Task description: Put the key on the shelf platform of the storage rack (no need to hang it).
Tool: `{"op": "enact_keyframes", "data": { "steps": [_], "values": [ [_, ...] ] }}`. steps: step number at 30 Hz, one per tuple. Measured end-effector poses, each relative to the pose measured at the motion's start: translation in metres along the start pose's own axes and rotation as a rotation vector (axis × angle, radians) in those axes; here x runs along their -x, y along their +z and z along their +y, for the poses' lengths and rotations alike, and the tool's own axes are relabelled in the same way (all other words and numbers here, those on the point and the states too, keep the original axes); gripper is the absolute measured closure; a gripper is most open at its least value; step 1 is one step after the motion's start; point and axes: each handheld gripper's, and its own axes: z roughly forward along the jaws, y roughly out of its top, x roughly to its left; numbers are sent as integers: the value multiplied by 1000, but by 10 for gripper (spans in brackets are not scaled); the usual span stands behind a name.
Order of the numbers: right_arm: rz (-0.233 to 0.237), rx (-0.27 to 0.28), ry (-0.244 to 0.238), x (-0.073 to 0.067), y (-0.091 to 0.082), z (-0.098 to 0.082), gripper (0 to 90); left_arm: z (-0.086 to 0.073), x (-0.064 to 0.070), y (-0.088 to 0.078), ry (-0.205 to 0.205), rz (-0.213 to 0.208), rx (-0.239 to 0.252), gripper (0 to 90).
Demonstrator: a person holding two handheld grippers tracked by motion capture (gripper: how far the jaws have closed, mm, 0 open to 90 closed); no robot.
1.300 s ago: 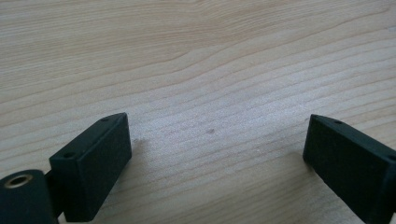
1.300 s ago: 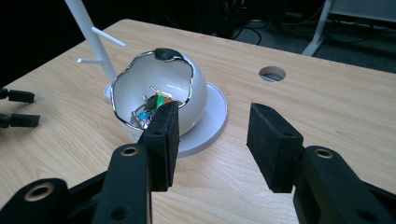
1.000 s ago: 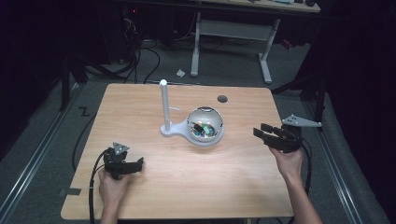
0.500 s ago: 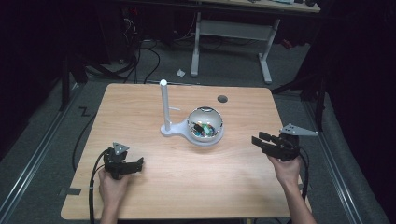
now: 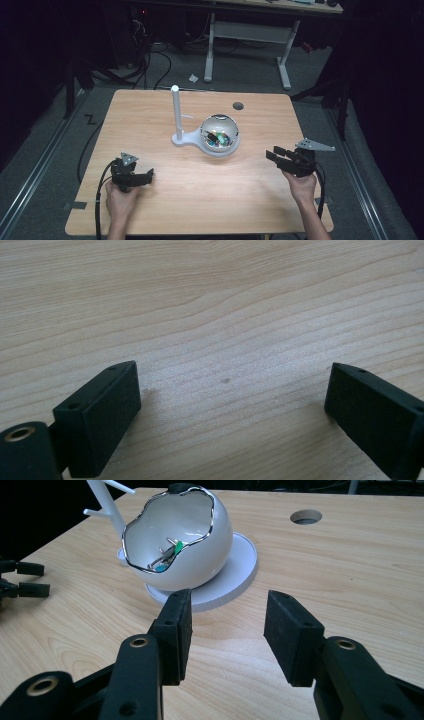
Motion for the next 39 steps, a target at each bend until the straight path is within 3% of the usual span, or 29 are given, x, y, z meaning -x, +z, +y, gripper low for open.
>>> {"op": "enact_keyframes", "data": {
  "steps": [16, 25, 39],
  "values": [
    [-18, -47, -16, -5, 22, -10, 537, 0, 0, 0, 0, 0, 0, 80],
    [-70, -64, -15, -2, 26, -17, 511, 0, 0, 0, -5, 2, 0, 81],
    [-104, -107, -17, 4, 40, -30, 504, 0, 0, 0, -4, 2, 1, 81]
  ]
}}
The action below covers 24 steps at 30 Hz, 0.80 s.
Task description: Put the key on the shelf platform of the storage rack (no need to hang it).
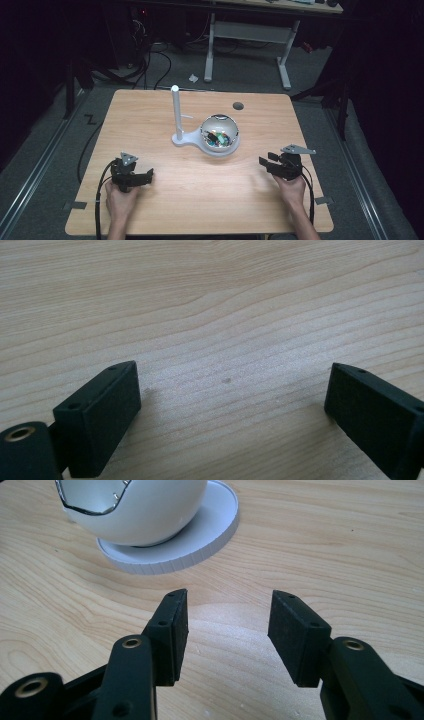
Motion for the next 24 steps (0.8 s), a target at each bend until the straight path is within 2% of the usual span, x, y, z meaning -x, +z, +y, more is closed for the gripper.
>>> {"op": "enact_keyframes", "data": {
  "steps": [8, 24],
  "values": [
    [-39, -36, -7, 3, 10, -7, 502, 0, 0, 0, -1, 1, 0, 81],
    [-93, -69, -11, 6, 20, -17, 465, 0, 0, 0, -1, 1, 0, 81]
  ]
}}
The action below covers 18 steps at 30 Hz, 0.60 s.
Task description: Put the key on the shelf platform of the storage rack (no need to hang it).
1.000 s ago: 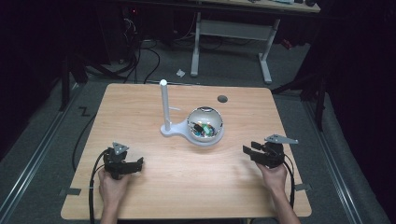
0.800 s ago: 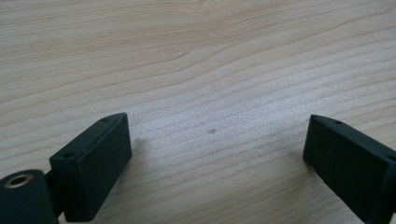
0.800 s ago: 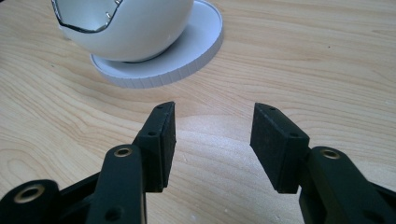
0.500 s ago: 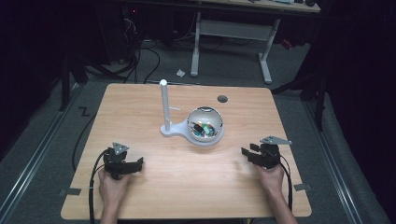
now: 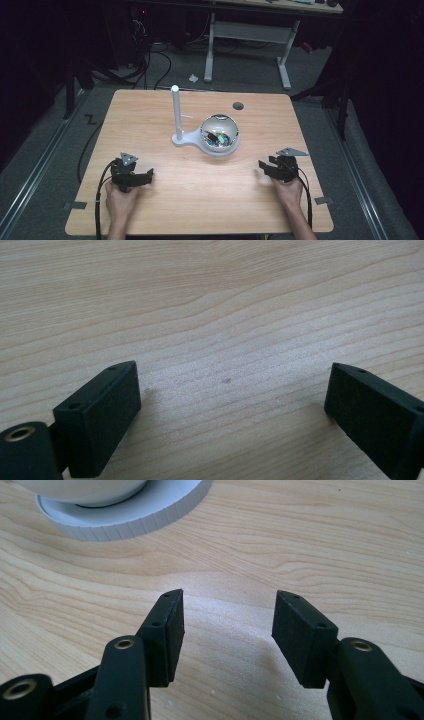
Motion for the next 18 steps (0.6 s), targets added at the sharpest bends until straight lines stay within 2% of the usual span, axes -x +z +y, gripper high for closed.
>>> {"op": "enact_keyframes", "data": {
  "steps": [18],
  "values": [
    [-38, -36, -33, -3, 9, -6, 441, 0, 0, 0, 2, -1, 0, 81]
  ]
}}
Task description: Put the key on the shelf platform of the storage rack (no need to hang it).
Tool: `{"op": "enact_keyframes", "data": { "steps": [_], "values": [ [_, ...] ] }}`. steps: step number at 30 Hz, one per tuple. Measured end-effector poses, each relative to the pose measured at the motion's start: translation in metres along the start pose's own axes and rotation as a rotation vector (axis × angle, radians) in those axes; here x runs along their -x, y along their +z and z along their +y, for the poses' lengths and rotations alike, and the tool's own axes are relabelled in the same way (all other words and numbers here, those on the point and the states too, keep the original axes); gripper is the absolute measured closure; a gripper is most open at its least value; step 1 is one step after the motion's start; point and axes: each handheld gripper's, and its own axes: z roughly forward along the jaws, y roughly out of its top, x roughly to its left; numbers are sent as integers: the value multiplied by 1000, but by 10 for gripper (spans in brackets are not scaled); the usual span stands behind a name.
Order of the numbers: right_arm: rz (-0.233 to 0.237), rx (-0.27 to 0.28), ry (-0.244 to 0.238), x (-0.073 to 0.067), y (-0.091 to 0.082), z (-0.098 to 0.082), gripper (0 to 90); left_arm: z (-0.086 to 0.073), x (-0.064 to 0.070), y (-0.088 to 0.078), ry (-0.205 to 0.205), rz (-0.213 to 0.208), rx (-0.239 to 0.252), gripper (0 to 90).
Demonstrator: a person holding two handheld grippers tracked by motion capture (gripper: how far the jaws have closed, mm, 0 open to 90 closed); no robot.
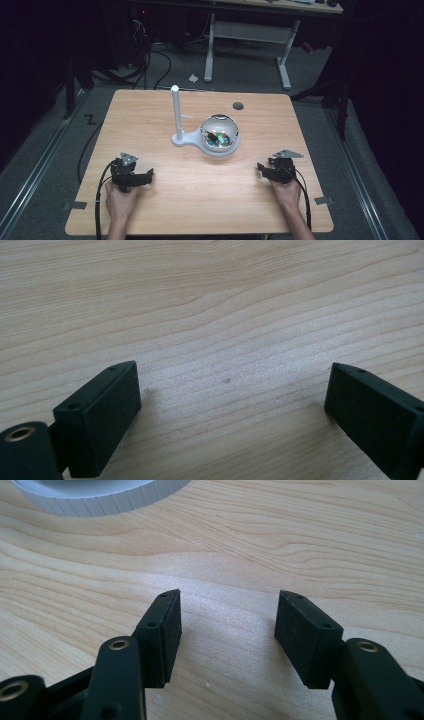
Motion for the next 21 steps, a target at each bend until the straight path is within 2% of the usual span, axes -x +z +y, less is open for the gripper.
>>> {"op": "enact_keyframes", "data": {
  "steps": [3, 9, 21],
  "values": [
    [-33, 3, -46, -4, 1, -1, 416, 0, 0, 0, -1, 0, 1, 81],
    [-38, 8, -29, -2, 2, -2, 362, 0, 0, 0, 0, 0, 1, 81],
    [-44, 5, -21, -2, 2, -2, 331, 0, 0, 0, 5, -4, -2, 84]
  ]
}}
